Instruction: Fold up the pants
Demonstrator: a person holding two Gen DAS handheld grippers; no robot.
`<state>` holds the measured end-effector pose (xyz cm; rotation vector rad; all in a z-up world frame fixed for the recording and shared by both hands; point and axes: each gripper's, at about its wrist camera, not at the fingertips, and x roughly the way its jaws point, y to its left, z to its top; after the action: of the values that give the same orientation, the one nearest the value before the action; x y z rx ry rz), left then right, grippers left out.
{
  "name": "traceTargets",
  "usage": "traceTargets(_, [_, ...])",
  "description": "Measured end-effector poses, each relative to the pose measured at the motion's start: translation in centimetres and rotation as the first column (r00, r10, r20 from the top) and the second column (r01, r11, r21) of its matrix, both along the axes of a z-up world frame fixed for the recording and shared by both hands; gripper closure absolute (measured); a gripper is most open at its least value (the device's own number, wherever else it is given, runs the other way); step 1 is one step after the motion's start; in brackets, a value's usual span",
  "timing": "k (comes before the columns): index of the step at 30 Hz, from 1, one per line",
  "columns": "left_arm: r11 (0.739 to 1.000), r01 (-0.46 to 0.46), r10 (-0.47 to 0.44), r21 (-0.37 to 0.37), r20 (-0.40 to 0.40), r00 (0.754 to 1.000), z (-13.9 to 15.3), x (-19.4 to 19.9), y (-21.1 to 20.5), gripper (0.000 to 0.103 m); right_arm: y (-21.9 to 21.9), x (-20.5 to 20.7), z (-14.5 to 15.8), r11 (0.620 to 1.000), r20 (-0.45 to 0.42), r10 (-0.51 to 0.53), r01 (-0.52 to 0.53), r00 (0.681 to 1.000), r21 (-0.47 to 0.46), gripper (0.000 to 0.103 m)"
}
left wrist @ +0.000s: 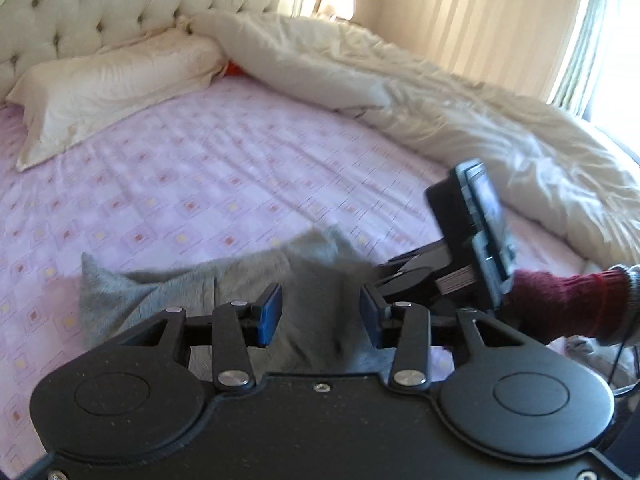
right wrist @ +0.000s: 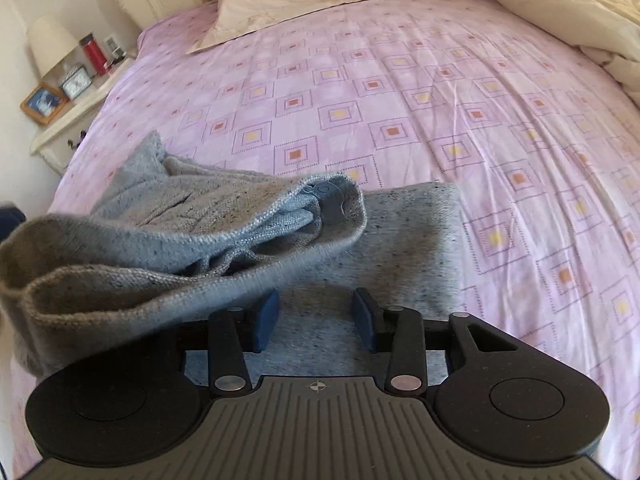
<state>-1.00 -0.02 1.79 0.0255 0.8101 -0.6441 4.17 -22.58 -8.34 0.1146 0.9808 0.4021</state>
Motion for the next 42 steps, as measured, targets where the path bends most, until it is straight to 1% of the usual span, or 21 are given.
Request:
traceTargets(2, [1.0,0.005,-0.004,-0.006,0.017,1.0,0.2,-0.9,0.0,0.05,-0.9,-0.4,0.1,1.0,-0.003,0.005,-0.005,1.0,0.013,0.065])
traceTargets(3, [1.0,-0.004,0.004,-0.004,0.02,1.0,0.1,-0.5,-0.4,0.05,-1.3,-0.5,0.1,1.0,-0.008,0.007,-0.007,1.0,0.027,0.065])
traceTargets(6, [0.996,-0.083,0.083,0.034,0.01,0.997,-1.0,0.8,0.3,0.048,-3.2,-0.7,0.1,0.995,-0.033,-0.017,0.02,0.999,0.095,0.065])
traceTargets(10, [0.975,-0.2,0.204,0.102,-0.032,0.978,-3.3,1.6,2.5,0.049,-5.8,-1.3,0.1,0.966,-0.069,-0.14,0.151,0.988,0.208,0.065])
traceTargets(12, [0.966,-0.213,0.223,0.143,-0.052,0.973,-4.7,1.5,2.8,0.049,-6.6,-1.7,0.3,0.941,-0.061,-0.209,0.218,0.976,0.259,0.064])
traceTargets(13, [0.964,-0.207,0.22,0.165,-0.061,0.974,-5.5,1.4,2.7,0.049,-6.9,-1.9,0.4,0.931,-0.054,-0.223,0.229,0.973,0.286,0.064])
traceTargets(15, [0.963,-0.173,0.192,0.206,-0.074,0.979,-6.8,1.1,2.2,0.049,-6.9,-2.1,0.5,0.917,-0.055,-0.213,0.219,0.976,0.333,0.063])
traceTargets(17, [0.952,-0.137,0.161,0.272,-0.067,0.985,-8.2,0.7,1.0,0.049,-6.5,-2.1,0.4,0.912,-0.057,-0.186,0.194,0.981,0.363,0.063])
traceTargets(20, [0.937,-0.119,0.139,0.329,-0.038,0.989,-9.3,-0.1,-0.1,0.049,-5.7,-2.0,0.2,0.921,-0.06,-0.141,0.153,0.988,0.357,0.063])
traceTargets(22, [0.936,-0.123,0.137,0.329,-0.02,0.99,-9.2,-0.3,-0.2,0.048,-5.0,-1.8,-0.1,0.931,-0.067,-0.125,0.141,0.99,0.338,0.063])
traceTargets(23, [0.938,-0.125,0.138,0.323,-0.016,0.99,-8.9,-0.3,0.0,0.046,-4.7,-1.8,-0.3,0.934,-0.076,-0.117,0.136,0.99,0.331,0.063])
traceTargets(26, [0.939,-0.176,0.181,0.295,0.01,0.983,-7.9,0.0,1.3,0.044,-4.1,-1.6,-1.0,0.938,-0.116,-0.092,0.125,0.989,0.325,0.062])
traceTargets(28, [0.929,-0.234,0.238,0.287,0.02,0.971,-7.4,0.5,2.7,0.043,-3.7,-1.7,-1.2,0.935,-0.129,-0.082,0.121,0.988,0.333,0.06])
traceTargets(30, [0.91,-0.289,0.298,0.298,0.013,0.954,-7.7,1.3,4.2,0.043,-3.3,-1.8,-0.9,0.937,-0.129,-0.074,0.113,0.989,0.331,0.058])
traceTargets(32, [0.887,-0.346,0.369,0.304,-0.02,0.929,-8.3,2.2,5.9,0.043,-2.7,-1.7,-0.7,0.938,-0.131,-0.061,0.102,0.989,0.332,0.058])
traceTargets(35, [0.864,-0.427,0.465,0.267,-0.1,0.88,-9.1,3.4,8.9,0.043,-1.7,-1.6,-0.5,0.949,-0.126,-0.007,0.047,0.992,0.312,0.058])
traceTargets(36, [0.854,-0.45,0.493,0.259,-0.129,0.861,-9.5,3.8,9.7,0.043,-1.0,-1.7,-0.2,0.958,-0.103,0.007,0.023,0.995,0.286,0.06])
traceTargets(37, [0.847,-0.468,0.513,0.254,-0.153,0.845,-9.9,4.2,10.4,0.043,-0.4,-1.9,0.1,0.967,-0.066,0.02,-0.002,0.998,0.254,0.069])
traceTargets(38, [0.84,-0.482,0.528,0.248,-0.175,0.831,-10.4,4.4,11.0,0.043,0.3,-2.2,0.6,0.976,-0.025,0.04,-0.034,0.999,0.214,0.072])
traceTargets(40, [0.83,-0.502,0.55,0.241,-0.213,0.807,-11.4,4.7,12.1,0.042,1.3,-2.9,1.5,0.988,0.048,0.079,-0.084,0.996,0.127,0.084])
traceTargets(42, [0.82,-0.521,0.569,0.237,-0.244,0.785,-12.5,4.9,12.7,0.035,1.9,-3.3,2.5,0.99,0.087,0.106,-0.113,0.991,0.081,0.088])
